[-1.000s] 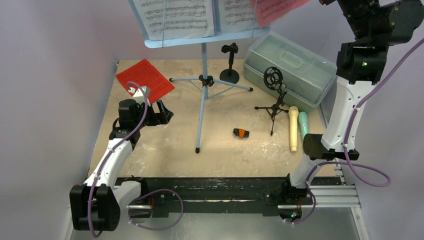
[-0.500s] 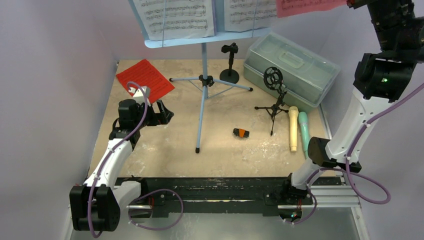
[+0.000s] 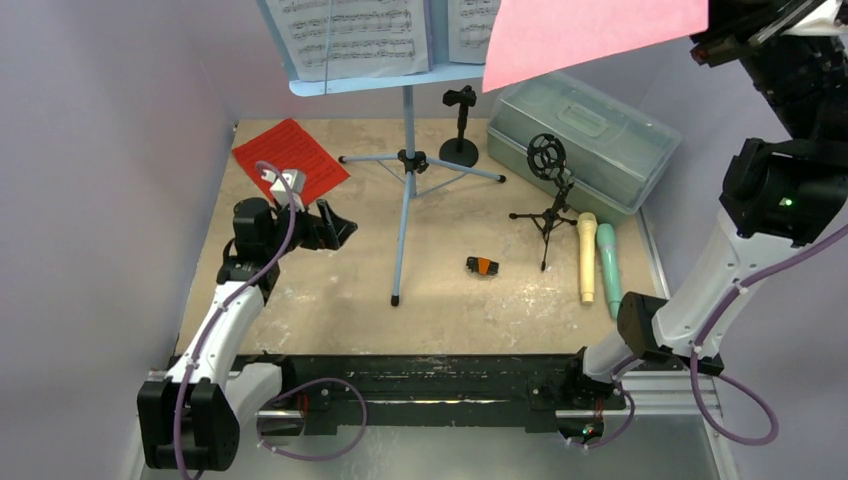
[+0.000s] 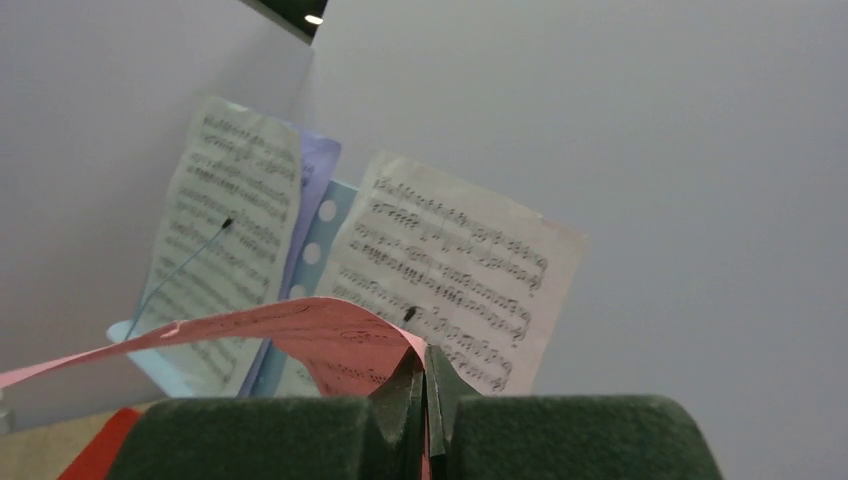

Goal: Pack up the instrument practice props
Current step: Pick up the sheet music from the music stand.

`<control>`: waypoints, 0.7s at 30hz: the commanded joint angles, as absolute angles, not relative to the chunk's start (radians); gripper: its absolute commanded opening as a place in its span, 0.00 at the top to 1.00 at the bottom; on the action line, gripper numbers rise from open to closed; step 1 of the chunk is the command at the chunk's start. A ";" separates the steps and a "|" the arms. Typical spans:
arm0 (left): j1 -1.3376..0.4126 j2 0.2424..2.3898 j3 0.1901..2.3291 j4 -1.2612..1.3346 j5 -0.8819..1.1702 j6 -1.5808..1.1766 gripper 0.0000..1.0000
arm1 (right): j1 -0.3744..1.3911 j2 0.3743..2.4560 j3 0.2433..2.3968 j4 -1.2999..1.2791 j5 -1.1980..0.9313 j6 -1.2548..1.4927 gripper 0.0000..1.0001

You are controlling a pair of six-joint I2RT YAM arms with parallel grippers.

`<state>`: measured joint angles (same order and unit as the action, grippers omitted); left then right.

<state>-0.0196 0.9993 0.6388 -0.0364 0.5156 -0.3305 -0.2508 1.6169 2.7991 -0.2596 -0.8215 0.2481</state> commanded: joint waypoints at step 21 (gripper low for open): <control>-0.693 0.903 0.494 0.670 0.401 -0.218 0.02 | -0.227 1.039 1.459 -0.484 -1.362 -0.017 1.00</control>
<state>-0.5636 0.8055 0.4961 0.4549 0.5404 -0.2863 -0.2523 1.0542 1.6142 -0.5640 -1.3216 -0.0341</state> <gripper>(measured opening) 0.980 0.004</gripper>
